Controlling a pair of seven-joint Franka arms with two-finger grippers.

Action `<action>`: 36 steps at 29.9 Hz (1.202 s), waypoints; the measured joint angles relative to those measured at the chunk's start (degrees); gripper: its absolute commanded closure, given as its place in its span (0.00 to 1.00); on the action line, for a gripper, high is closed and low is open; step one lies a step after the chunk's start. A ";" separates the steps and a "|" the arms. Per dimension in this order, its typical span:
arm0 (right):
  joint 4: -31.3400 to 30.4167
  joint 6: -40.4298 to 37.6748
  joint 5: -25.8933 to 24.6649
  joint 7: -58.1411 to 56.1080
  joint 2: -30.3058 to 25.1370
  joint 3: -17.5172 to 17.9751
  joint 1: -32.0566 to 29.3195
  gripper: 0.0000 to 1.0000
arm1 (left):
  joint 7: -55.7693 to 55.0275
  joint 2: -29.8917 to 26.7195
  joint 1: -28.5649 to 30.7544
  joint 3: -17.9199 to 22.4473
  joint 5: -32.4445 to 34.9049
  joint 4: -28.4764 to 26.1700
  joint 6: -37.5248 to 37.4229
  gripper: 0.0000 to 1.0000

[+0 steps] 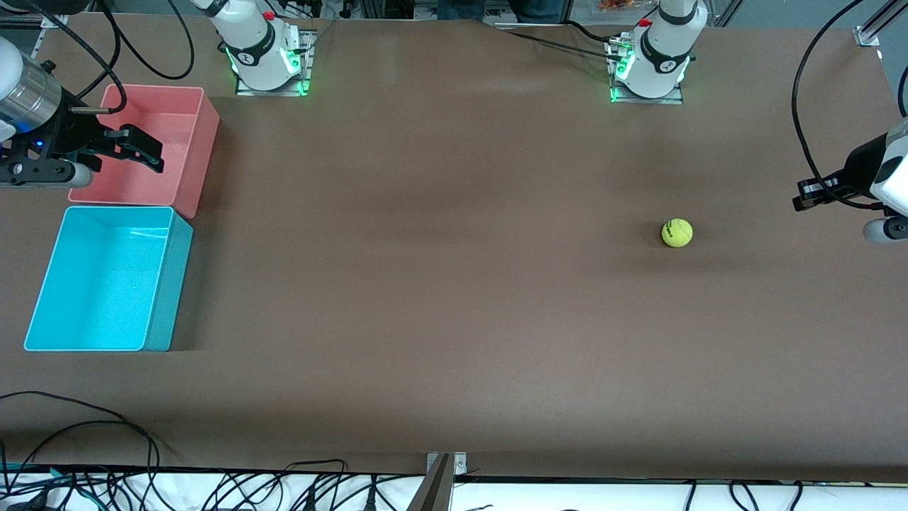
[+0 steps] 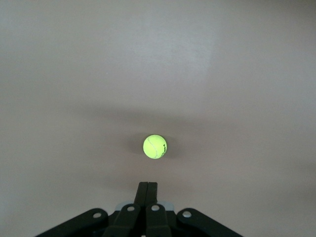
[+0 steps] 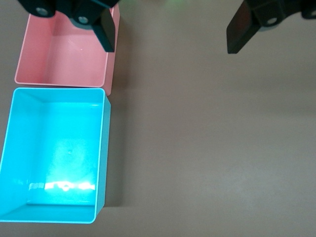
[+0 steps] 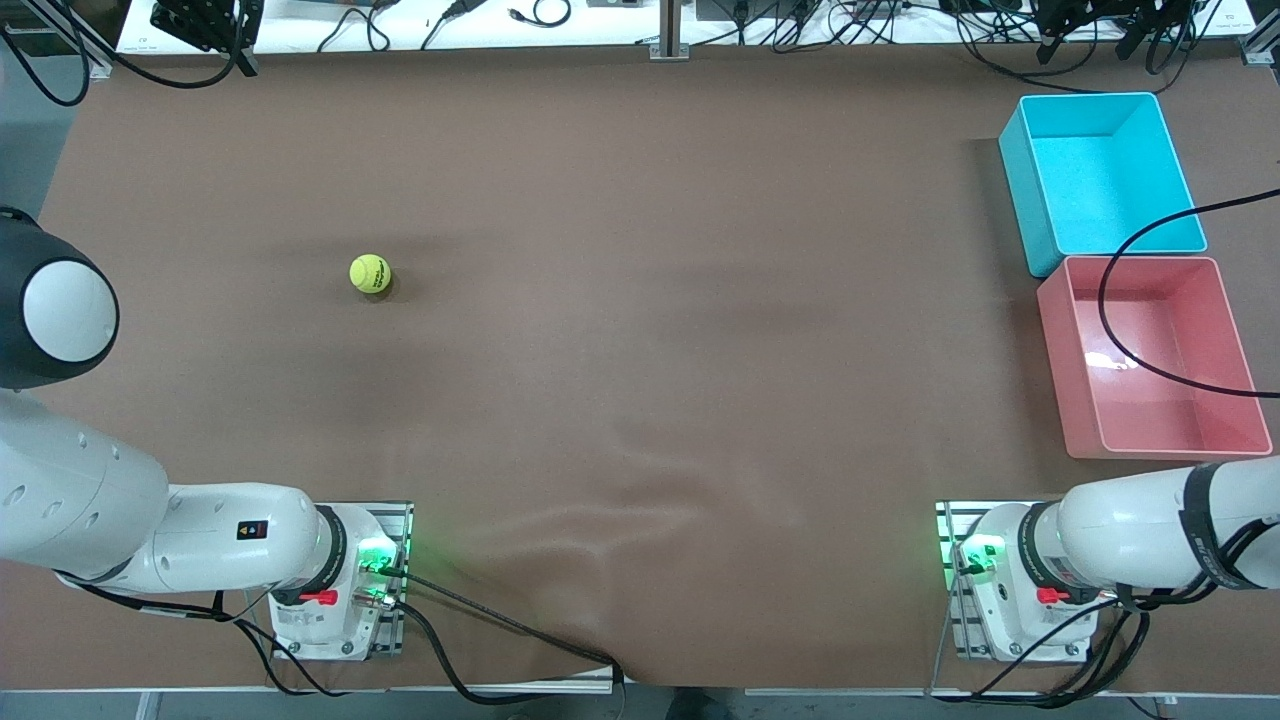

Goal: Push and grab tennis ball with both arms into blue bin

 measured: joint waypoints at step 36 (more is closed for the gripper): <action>0.00 0.00 0.00 0.00 -0.01 0.03 0.00 0.00 | -59.96 12.56 5.64 0.50 -0.02 -20.12 25.56 1.00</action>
